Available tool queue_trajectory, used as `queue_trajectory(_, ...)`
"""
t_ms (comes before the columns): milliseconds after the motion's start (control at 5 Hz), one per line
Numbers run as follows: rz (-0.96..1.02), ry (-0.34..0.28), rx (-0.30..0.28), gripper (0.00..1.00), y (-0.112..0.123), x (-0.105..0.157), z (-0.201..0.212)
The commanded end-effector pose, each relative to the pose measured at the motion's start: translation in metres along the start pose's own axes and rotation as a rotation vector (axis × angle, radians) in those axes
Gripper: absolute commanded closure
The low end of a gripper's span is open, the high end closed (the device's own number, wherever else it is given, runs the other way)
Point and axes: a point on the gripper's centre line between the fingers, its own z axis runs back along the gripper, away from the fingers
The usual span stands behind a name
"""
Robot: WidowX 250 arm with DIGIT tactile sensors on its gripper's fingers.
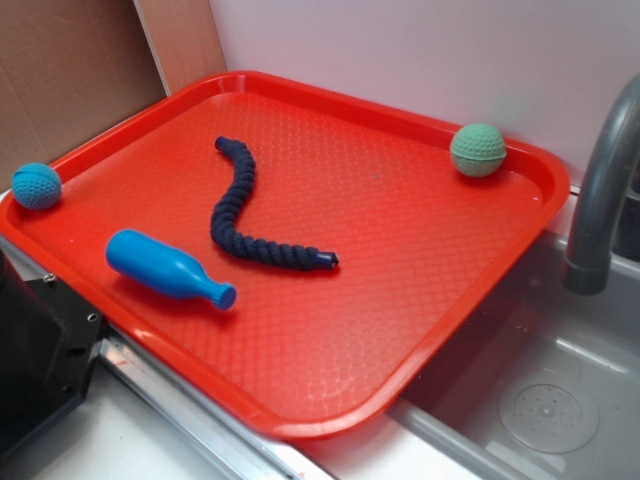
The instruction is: Grab the blue rope.
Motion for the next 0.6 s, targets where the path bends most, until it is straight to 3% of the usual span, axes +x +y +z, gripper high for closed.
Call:
queue_trajectory(0,0.000,0.000,0.000,0.00,0.000,0.000,0.000)
queue_trajectory(200,0.135,0.016,-0.038,0.00,0.005,0.011,-0.007)
queue_trajectory(400,0.388,-0.001,-0.053,0.00,0.019,0.038,-0.033)
